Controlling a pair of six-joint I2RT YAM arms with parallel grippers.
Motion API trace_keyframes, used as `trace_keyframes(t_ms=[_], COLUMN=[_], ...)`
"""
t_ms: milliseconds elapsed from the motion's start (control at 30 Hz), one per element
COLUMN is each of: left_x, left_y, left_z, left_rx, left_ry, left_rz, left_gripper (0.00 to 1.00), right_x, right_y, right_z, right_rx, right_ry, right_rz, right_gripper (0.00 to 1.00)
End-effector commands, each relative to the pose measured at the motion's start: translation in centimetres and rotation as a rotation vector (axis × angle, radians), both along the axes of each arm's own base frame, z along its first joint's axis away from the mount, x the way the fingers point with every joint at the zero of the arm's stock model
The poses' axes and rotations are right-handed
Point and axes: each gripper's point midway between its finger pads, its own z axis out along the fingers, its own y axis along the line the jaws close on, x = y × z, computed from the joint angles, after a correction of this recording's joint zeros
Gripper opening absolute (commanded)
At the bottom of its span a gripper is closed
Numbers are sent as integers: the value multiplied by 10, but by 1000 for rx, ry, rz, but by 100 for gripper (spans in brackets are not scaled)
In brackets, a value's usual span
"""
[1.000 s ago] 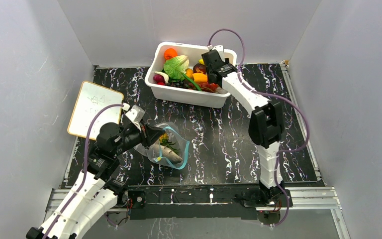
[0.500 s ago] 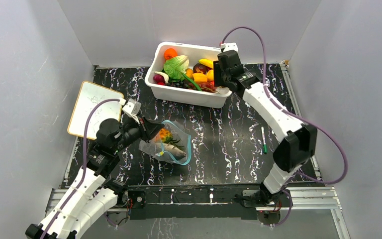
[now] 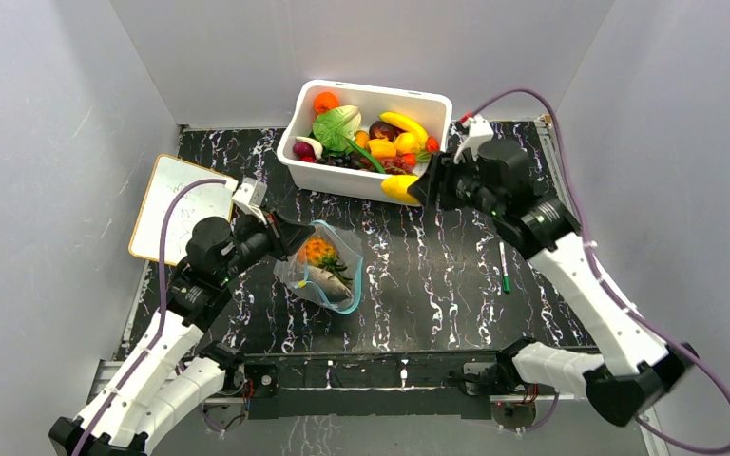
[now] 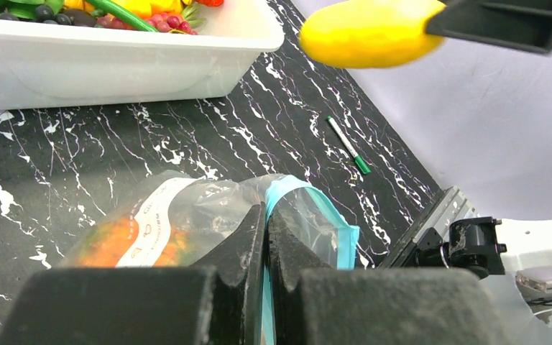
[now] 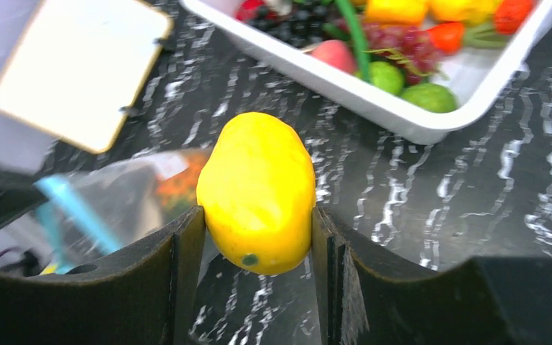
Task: Place the food in the zip-top bag and seal the zipper
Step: Pick up the fake fruit from the bin, then place the fake fruit in the zipper food storage bag.
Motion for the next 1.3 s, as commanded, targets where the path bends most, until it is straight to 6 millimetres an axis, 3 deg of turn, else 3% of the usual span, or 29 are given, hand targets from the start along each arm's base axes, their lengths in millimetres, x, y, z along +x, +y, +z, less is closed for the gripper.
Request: trace_keyframes(t_ms=[0,167,400,800,1067,1267], left_x=[6,11,18,19,16,8], left_y=[0,1,0,-1,-3,-4], left_z=[37,34,34,30,30,32], left_rx=[-67,-71,-84,-108,-112,-128], left_ry=[-59,-37,-11,18,36,54], left_rz=[29,54,77,86,76,54], left_gripper=[0,0,0,0,0,0], right_x=[-45,-78,-119,-112,-120,-110], right_y=[23,19,37,59,104,126], right_z=[45,60,65,19,-7,-26], right_rx=[200,258,465,482,439,317], right_ry=[-123,-221,-238,-97,-8,-28], right_rz=[212,293,475,503,480,405], right_gripper=[30,28,28,27,28,27])
